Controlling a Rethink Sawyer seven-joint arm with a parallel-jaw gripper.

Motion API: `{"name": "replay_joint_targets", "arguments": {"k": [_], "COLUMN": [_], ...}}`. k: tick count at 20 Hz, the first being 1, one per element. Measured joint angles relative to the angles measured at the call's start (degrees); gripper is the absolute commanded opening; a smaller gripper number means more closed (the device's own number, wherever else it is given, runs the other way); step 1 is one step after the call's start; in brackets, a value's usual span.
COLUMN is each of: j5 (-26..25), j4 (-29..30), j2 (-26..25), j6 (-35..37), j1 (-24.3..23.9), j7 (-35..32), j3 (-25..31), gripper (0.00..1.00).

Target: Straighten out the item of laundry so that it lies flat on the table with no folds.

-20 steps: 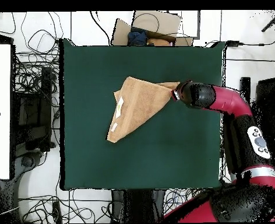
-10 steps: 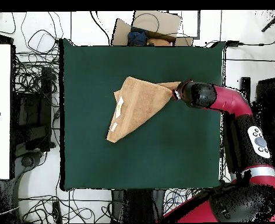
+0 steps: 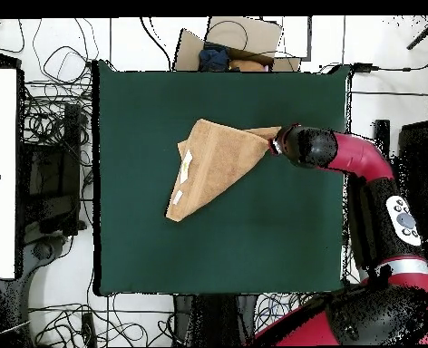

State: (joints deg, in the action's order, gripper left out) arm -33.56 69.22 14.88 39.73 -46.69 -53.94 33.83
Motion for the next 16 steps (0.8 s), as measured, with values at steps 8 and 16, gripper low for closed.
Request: {"name": "replay_joint_targets", "arguments": {"k": [8,16], "j5": [-0.1,-0.1], "j4": [-0.1,-4.9], "j2": [0.0,0.0], "j6": [0.1,5.6], "j1": [0.1,4.3], "j7": [0.0,0.0], "j3": [0.0,-0.8], "gripper": [1.00,1.00]}}
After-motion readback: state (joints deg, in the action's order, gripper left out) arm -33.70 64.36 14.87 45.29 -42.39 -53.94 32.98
